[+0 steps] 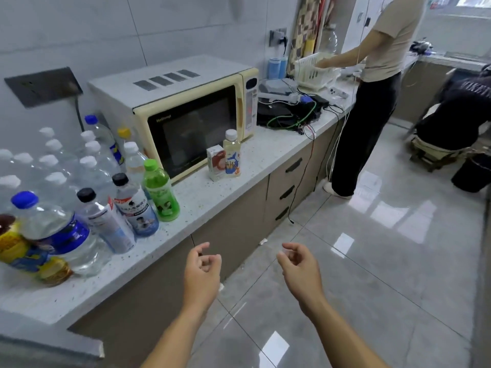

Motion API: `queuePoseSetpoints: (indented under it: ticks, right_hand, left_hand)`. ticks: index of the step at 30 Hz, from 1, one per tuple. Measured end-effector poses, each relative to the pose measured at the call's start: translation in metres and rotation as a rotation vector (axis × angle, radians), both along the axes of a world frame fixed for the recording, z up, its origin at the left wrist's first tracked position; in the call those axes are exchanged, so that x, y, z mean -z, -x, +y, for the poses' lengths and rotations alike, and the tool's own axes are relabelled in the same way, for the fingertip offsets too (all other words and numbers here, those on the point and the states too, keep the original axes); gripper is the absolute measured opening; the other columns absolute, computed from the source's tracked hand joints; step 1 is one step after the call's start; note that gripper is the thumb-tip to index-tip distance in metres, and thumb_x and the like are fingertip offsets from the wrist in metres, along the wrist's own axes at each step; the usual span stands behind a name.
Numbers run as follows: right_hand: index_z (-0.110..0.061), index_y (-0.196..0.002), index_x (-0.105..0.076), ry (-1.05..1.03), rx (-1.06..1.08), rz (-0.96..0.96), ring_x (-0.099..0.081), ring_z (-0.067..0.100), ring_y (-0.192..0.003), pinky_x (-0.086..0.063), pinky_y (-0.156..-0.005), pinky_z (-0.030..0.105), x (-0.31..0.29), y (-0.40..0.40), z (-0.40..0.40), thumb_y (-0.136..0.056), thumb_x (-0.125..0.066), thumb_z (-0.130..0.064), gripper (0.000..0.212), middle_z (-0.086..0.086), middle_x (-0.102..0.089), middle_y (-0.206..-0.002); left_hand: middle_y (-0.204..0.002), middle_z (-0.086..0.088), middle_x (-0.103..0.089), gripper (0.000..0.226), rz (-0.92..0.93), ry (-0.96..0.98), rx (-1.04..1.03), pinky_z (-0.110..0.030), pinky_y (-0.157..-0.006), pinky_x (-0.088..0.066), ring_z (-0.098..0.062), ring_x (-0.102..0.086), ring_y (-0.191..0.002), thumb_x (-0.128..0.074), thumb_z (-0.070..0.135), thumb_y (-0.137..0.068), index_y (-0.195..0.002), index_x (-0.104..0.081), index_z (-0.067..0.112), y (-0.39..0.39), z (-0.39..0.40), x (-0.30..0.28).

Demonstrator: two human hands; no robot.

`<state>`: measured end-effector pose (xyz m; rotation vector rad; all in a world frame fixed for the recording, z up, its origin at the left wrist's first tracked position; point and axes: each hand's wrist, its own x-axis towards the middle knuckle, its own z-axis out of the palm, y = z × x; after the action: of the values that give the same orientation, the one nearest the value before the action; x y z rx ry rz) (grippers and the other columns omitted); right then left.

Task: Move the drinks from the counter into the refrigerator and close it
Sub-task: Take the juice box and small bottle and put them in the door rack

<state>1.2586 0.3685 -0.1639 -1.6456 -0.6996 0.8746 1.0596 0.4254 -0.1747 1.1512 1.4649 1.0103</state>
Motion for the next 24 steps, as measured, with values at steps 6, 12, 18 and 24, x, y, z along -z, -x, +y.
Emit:
queuePoseSetpoints:
  ticks: [6, 12, 18, 24]
  right_hand:
    - [-0.031, -0.104, -0.063, -0.02, -0.103, -0.018, -0.057, -0.001, -0.067, -0.047, -0.065, 0.02, -0.007, -0.006, 0.089, -0.091, -0.067, -0.022, 0.016, -0.007, -0.061, -0.079]
    - [-0.036, -0.103, -0.06, 0.007, -0.175, -0.071, -0.061, -0.002, -0.072, -0.05, -0.064, 0.014, -0.01, -0.025, 0.175, -0.091, -0.067, -0.026, 0.018, -0.003, -0.065, -0.088]
    - [-0.03, -0.111, -0.061, -0.019, -0.273, -0.117, -0.062, 0.003, -0.082, -0.049, -0.066, 0.014, -0.023, -0.057, 0.277, -0.09, -0.068, -0.027, 0.022, -0.007, -0.064, -0.095]
    - [-0.033, -0.123, -0.054, -0.037, -0.404, -0.178, -0.058, 0.004, -0.101, -0.051, -0.079, 0.022, -0.034, -0.094, 0.358, -0.085, -0.074, -0.036, 0.043, -0.015, -0.057, -0.117]
  left_hand:
    - [-0.084, 0.007, -0.072, 0.023, -0.008, 0.036, -0.023, -0.018, -0.054, -0.054, 0.0, -0.067, -0.067, -0.063, 0.024, -0.092, -0.11, -0.055, 0.035, -0.008, 0.087, -0.008]
    - [-0.114, 0.014, -0.062, 0.031, 0.042, 0.008, -0.077, -0.035, -0.081, -0.058, -0.003, -0.061, -0.097, -0.065, 0.026, -0.091, -0.117, -0.052, 0.038, -0.034, 0.165, -0.016]
    - [-0.137, 0.003, -0.054, 0.057, 0.11, -0.007, -0.166, -0.022, -0.077, -0.045, -0.012, -0.058, -0.108, -0.071, 0.025, -0.089, -0.138, -0.043, 0.035, -0.071, 0.247, -0.022]
    - [-0.153, -0.002, -0.041, 0.084, 0.178, 0.023, -0.239, -0.036, -0.098, -0.044, -0.023, -0.048, -0.133, -0.078, 0.032, -0.082, -0.15, -0.028, 0.033, -0.101, 0.312, -0.03]
